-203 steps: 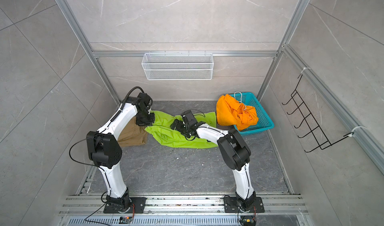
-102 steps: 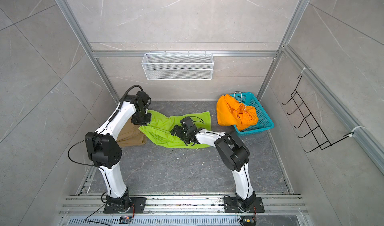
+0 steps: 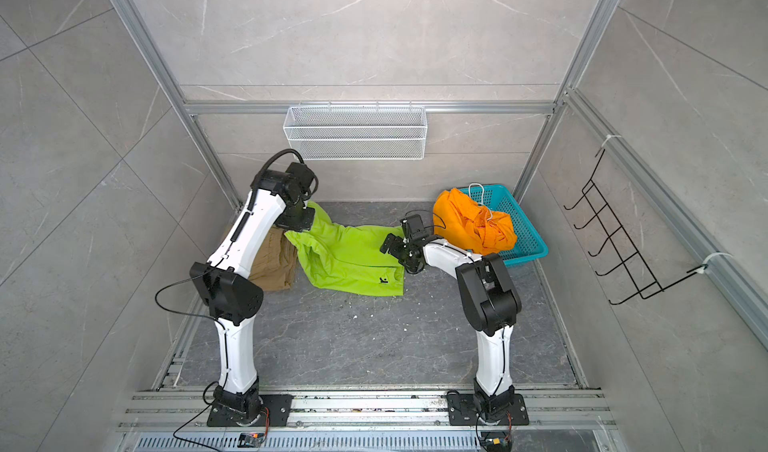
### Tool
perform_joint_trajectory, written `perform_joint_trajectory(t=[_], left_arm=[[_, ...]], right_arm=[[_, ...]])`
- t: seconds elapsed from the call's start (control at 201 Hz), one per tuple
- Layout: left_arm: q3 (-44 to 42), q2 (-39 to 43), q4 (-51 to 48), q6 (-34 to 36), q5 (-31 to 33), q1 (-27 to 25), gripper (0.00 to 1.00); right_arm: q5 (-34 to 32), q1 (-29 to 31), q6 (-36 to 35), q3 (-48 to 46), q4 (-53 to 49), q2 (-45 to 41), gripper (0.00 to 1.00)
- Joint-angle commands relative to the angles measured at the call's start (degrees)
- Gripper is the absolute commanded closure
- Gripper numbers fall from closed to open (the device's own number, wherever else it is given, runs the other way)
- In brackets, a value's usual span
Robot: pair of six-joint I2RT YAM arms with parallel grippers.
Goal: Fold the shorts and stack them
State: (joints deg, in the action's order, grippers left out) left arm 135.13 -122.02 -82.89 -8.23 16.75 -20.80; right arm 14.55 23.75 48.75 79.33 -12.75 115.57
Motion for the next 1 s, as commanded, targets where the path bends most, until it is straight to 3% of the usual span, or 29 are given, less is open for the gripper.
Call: perform_joint_trajectory(t=[0.0,0.244,0.503,0.777,0.996], left_arm=[[2.5,-1.2,-4.3,0.2,1.9,-1.0,1.0],[2.3,0.3,-3.9,-0.4,0.6,-1.5,1.0],[1.6,1.6,-3.6,-0.7,0.1,-1.9,1.0],[-1.1,4.7,-2.3,0.1,0.4,-1.9,1.0],[-2.5,5.2,-1.5,0.8,3.3,-1.7,1.0]], right_arm=[[3.4,1.5,5.9,3.6,3.8,1.2,0.0],[0.1,6.7,19.6,16.0,10.1,8.4,0.0],[-2.3,11.1,26.0,40.6,9.6,27.6,0.0],[-4.0,12.7,27.1,66.8,1.2,46.7,0.0],[-0.7,12.6,25.0,72.9,-2.3,46.8,0.0]])
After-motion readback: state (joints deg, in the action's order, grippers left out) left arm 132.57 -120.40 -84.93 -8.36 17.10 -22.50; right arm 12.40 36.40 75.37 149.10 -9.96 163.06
